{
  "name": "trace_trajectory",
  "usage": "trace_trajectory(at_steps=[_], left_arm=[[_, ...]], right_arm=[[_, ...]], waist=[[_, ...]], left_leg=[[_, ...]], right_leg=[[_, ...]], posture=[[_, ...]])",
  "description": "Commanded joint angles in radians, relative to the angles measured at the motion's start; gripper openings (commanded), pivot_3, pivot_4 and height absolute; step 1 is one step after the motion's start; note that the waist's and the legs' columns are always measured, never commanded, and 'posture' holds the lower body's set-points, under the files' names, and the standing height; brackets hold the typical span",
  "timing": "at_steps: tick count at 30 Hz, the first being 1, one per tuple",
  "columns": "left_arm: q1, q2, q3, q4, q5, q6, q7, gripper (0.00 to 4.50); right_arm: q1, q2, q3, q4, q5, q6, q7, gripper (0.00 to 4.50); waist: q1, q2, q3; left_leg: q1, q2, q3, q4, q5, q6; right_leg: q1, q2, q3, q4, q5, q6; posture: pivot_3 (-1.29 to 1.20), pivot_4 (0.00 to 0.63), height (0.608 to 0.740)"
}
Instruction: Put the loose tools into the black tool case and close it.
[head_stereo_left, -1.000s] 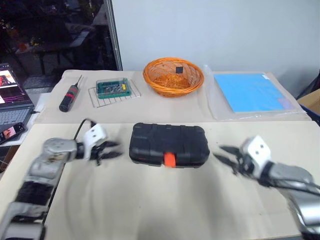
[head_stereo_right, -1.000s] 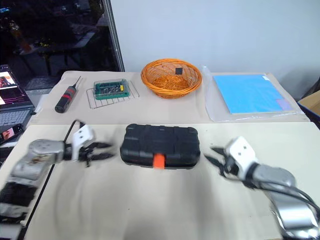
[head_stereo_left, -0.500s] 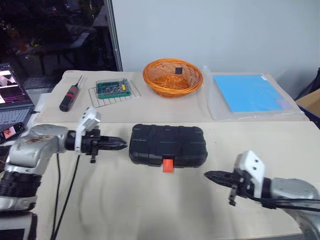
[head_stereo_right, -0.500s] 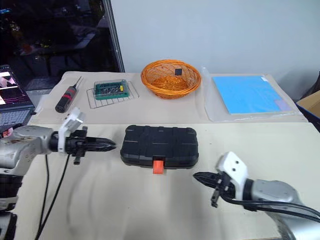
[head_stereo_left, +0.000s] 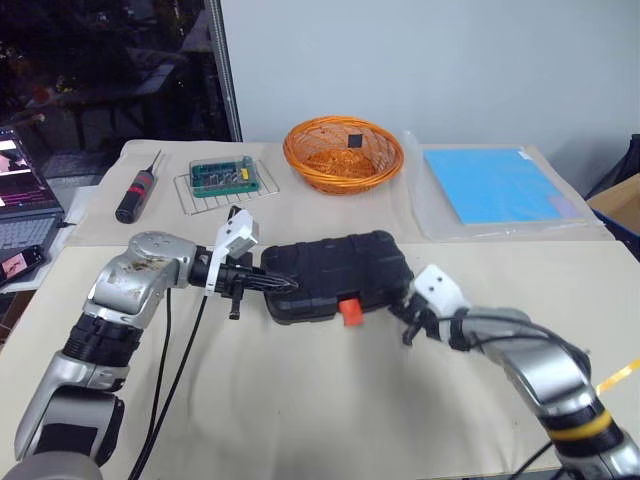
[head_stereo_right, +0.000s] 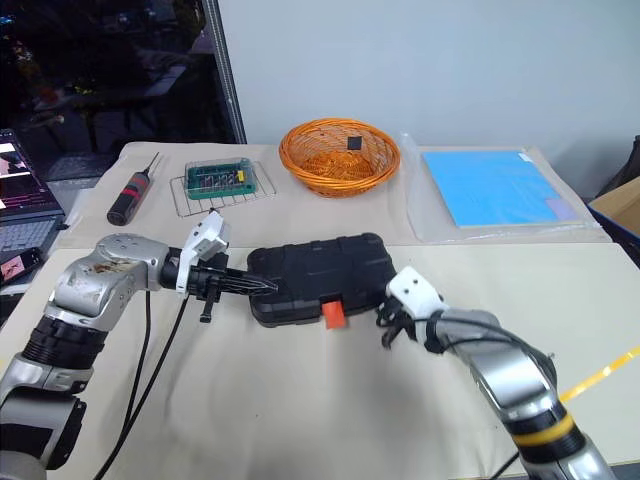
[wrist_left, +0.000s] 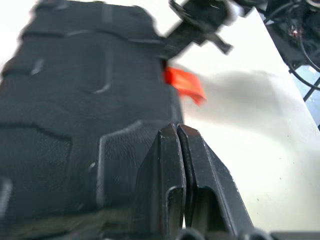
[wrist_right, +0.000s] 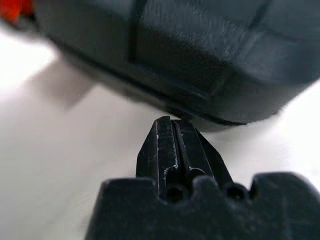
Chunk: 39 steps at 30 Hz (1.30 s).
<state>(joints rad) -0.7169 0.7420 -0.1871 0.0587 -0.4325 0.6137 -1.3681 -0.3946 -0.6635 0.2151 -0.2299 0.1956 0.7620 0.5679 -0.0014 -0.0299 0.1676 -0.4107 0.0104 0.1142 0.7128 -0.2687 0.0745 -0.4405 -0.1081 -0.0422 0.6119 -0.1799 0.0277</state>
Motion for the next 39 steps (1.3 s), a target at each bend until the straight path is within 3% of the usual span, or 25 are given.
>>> trace_trajectory(at_steps=[1,4,6,10,14,19,24,32,35,38,39], left_arm=[[-0.055,-0.018,-0.01,-0.003,0.011,-0.024,-0.017,0.12],[-0.07,-0.043,-0.014,-0.011,0.011,-0.02,-0.006,0.12],[-0.07,-0.074,-0.021,-0.022,0.027,-0.04,0.025,0.0],[-0.046,-0.125,-0.044,-0.055,0.062,-0.046,0.093,1.08],[-0.001,-0.146,-0.099,-0.025,0.144,-0.042,0.161,2.75],[0.045,-0.139,-0.159,0.043,0.209,-0.091,0.155,4.48],[0.052,-0.136,-0.158,0.032,0.206,-0.097,0.142,4.48],[0.068,-0.113,-0.148,0.008,0.215,-0.102,0.138,4.48],[0.077,-0.107,-0.144,-0.003,0.214,-0.1,0.14,4.5],[0.081,-0.104,-0.141,-0.007,0.216,-0.099,0.146,4.5],[0.083,-0.103,-0.141,-0.006,0.217,-0.1,0.147,4.5]], right_arm=[[-0.087,0.036,-0.016,0.092,-0.024,-0.107,0.027,0.0],[-0.056,0.003,-0.051,0.046,0.018,-0.089,0.093,0.0],[0.052,-0.031,-0.137,-0.094,0.102,-0.028,0.134,0.59],[0.241,-0.026,-0.303,-0.353,0.257,0.098,0.118,1.79],[0.27,0.057,-0.337,-0.464,0.312,0.197,0.0,3.21],[0.212,0.153,-0.258,-0.464,0.291,0.244,-0.117,3.22],[0.141,0.205,-0.183,-0.4,0.248,0.262,-0.193,3.22],[0.079,0.232,-0.11,-0.317,0.224,0.284,-0.211,3.22],[0.062,0.239,-0.106,-0.299,0.226,0.299,-0.21,2.53],[0.045,0.246,-0.099,-0.28,0.219,0.296,-0.208,1.38],[0.04,0.244,-0.093,-0.276,0.213,0.29,-0.206,1.18]], waist=[[-0.001,0.0,0.0],[0.0,0.0,0.0],[0.009,0.0,0.0],[0.019,0.0,0.0],[0.006,0.0,0.0],[0.007,0.002,-0.002],[0.007,0.006,-0.005],[0.006,0.007,-0.005],[0.004,0.007,-0.005],[0.001,0.007,-0.005],[-0.001,0.007,-0.005]], left_leg=[[-0.001,0.0,0.0,0.0,0.0,0.0],[-0.002,0.0,0.0,0.0,0.001,-0.002],[-0.004,0.0,0.0,0.0,0.002,-0.003],[-0.006,-0.001,-0.002,0.0,0.0,-0.002],[-0.007,-0.003,-0.001,0.002,-0.001,0.0],[0.0,-0.002,-0.001,0.002,-0.003,0.004],[0.006,0.002,-0.001,0.001,-0.003,-0.004],[0.004,0.002,0.0,0.001,-0.001,0.003],[0.004,0.002,0.001,0.0,-0.001,0.003],[0.004,0.002,0.001,0.0,-0.001,0.003],[0.004,0.002,0.001,0.0,-0.001,0.003]], right_leg=[[0.0,0.0,0.0,0.0,0.001,0.003],[-0.001,0.0,0.0,-0.001,0.001,0.005],[-0.001,0.0,0.0,-0.001,0.001,0.006],[0.0,0.0,-0.002,-0.001,0.0,0.008],[0.0,-0.001,0.001,-0.002,0.002,0.012],[0.003,-0.002,0.001,-0.002,0.0,0.007],[0.005,-0.001,0.001,-0.001,-0.001,0.003],[0.004,0.0,0.001,0.0,0.002,-0.001],[0.004,0.0,0.001,-0.001,0.002,0.0],[0.004,0.0,0.001,-0.001,0.002,0.0],[0.004,0.0,0.001,-0.001,0.002,0.0]], posture=[[0.0,0.15,0.74],[0.0,0.15,0.74],[0.0,0.15,0.74],[0.0,0.15,0.74],[0.0,0.15,0.74],[0.0,0.15,0.74],[0.0,0.15,0.74],[0.0,0.15,0.74],[0.0,0.15,0.74],[0.0,0.15,0.74],[0.0,0.15,0.74]])
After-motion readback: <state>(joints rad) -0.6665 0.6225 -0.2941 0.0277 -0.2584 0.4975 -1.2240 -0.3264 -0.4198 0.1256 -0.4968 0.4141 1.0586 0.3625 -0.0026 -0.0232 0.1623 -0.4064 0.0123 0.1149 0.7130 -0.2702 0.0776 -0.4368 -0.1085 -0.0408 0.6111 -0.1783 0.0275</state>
